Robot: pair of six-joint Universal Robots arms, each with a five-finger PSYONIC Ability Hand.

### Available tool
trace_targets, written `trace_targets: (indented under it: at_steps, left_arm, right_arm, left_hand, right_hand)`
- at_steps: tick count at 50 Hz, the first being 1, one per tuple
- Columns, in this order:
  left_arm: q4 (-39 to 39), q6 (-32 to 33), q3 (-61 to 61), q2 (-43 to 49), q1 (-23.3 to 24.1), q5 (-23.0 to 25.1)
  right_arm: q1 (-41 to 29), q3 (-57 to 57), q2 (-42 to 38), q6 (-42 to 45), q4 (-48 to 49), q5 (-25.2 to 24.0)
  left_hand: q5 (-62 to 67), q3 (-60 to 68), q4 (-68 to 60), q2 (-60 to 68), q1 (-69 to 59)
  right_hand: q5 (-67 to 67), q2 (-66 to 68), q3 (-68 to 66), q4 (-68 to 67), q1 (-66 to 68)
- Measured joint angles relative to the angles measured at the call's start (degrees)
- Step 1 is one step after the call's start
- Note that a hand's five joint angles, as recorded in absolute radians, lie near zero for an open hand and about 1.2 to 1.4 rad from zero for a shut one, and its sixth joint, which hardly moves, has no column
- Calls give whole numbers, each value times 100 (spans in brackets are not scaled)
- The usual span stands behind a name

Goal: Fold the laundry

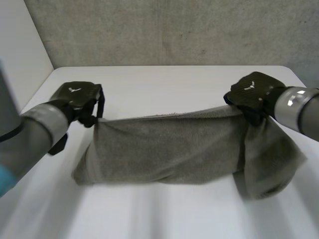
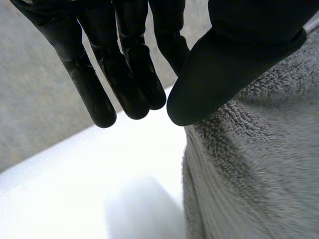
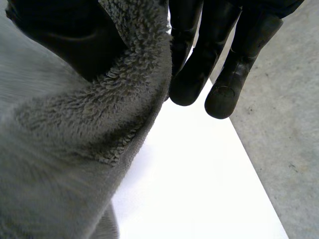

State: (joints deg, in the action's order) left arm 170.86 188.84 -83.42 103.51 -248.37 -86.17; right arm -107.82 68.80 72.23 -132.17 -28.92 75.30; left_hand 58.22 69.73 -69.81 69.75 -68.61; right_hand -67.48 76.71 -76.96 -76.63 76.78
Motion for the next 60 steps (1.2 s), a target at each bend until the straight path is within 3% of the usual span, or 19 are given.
trace_targets:
  at_steps: [7, 12, 15, 20, 28, 36, 44, 48, 54, 60]
  left_arm:
    - [220, -336, 2060, 1174, 30, -154]
    - [1439, -1188, 2964, 1008, -34, -384]
    - [2139, -1603, 2981, 767, -129, -440]
    - [3003, -2169, 2466, 364, -375, -462]
    - [2973, -2206, 909, 289, -568, -432]
    - [2944, -2093, -575, 554, -670, -425]
    - [2937, -1705, -1218, 1095, -681, -430]
    - [2914, -1495, -1263, 1175, -703, -434]
    - [2898, -1386, -1280, 1038, -782, -437]
    - [2893, -1397, -1365, 878, -820, -433]
  right_arm:
    - [-182, -2036, -1096, -453, 845, 443]
    - [-226, -2725, -932, -1887, 2609, 731]
    - [-199, -2675, -728, -2404, 3073, 745]
    - [-184, -2254, -432, -2713, 2878, 497]
    - [-225, -1333, -480, -1837, 1849, -297]
    - [-268, -302, -1023, -835, 1695, -559]
    - [-292, 656, -1800, -561, 2259, -344]
    - [-292, 961, -1954, -607, 2650, 82]
    - [-260, 1336, -1650, -768, 3117, 547]
    - [-196, 1771, -1096, -1208, 3445, 661]
  left_hand:
    - [0, 3, -1, 2, 0]
    - [0, 3, -1, 2, 0]
    - [0, 4, -1, 2, 0]
    - [0, 4, -1, 2, 0]
    - [0, 4, -2, 2, -28]
    - [0, 4, -2, 3, -28]
    - [0, 4, -2, 3, -28]
    - [0, 4, -2, 3, -28]
    - [0, 4, -2, 3, -28]
    - [0, 4, -2, 3, -36]
  right_hand:
    - [0, 2, 0, -10, 0]
    - [0, 2, 0, -11, 0]
    - [0, 2, 0, -11, 0]
    - [-1, 2, 0, -11, 0]
    - [0, 2, 0, -33, 0]
    - [63, -57, 53, 14, -57]
    - [2382, -2232, 2296, 2241, -2326]
    - [3880, -3681, 3731, 3676, -3747]
    - [5098, -4907, 4944, 4871, -4941]
    - [5611, -5263, 5366, 5334, -5330]
